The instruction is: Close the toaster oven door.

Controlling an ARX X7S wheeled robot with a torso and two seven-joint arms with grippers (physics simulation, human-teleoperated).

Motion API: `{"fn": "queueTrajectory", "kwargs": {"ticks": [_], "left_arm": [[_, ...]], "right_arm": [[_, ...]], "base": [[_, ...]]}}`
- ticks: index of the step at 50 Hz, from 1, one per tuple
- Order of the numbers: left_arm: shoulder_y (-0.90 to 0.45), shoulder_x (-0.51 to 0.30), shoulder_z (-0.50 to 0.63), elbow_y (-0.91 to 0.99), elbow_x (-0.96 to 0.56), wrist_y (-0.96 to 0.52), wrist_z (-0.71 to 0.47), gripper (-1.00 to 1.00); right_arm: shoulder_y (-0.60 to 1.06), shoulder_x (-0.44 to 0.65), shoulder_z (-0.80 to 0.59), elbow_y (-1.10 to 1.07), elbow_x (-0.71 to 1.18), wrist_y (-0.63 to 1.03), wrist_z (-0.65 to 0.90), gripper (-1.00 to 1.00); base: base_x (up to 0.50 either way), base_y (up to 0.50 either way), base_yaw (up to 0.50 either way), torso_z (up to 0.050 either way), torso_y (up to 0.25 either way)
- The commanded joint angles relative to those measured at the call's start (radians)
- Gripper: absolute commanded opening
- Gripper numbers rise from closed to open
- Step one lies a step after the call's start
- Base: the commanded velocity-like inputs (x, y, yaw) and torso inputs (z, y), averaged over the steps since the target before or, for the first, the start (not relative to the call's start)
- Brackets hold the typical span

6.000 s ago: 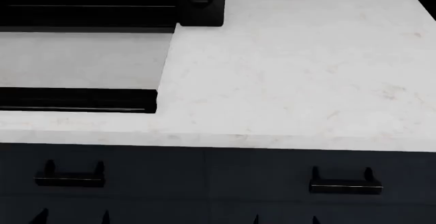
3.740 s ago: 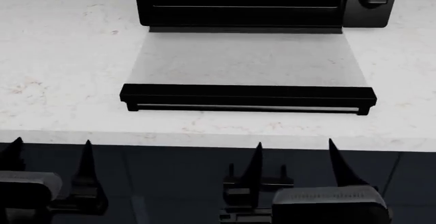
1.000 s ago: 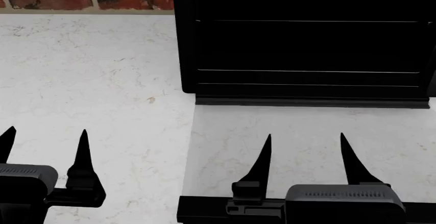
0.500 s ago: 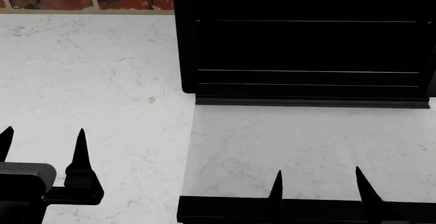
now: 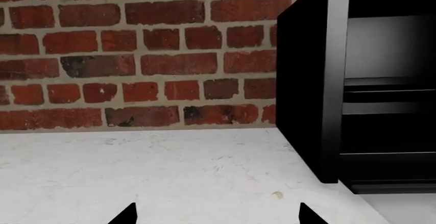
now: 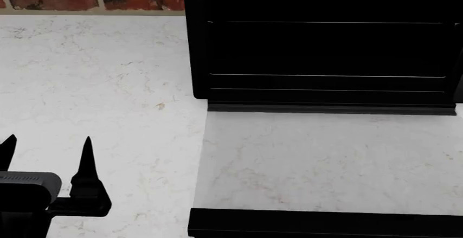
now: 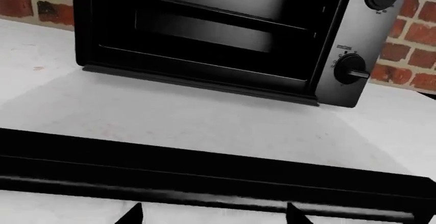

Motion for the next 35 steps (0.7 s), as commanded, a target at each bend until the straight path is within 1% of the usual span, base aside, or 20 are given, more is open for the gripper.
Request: {"fn": "queueTrajectory", "kwargs": {"ticks": [1,18,35], "left_arm": [[-0.001,-0.001,0.006,0.001,-0.004,0.001,-0.005,1.00],[-0.002,-0.008,0.014,0.012,-0.010,-0.003,-0.011,1.00],[-0.004,-0.013,0.016,0.015,-0.021,-0.002,-0.015,1.00]], "right_arm": [[-0.078,-0.003,0.019,0.051,0.004,-0.043,0.005,1.00],[-0.009,-0.005,0.005,0.165,-0.002,-0.045,0.008,1.00],[0.060,0.002,-0.016,0.193,0.006,-0.003,0.002,1.00]], "base": [[0.00,0.00,0.00,0.000,0.000],[0.00,0.00,0.00,0.000,0.000],[0.00,0.00,0.00,0.000,0.000]]}}
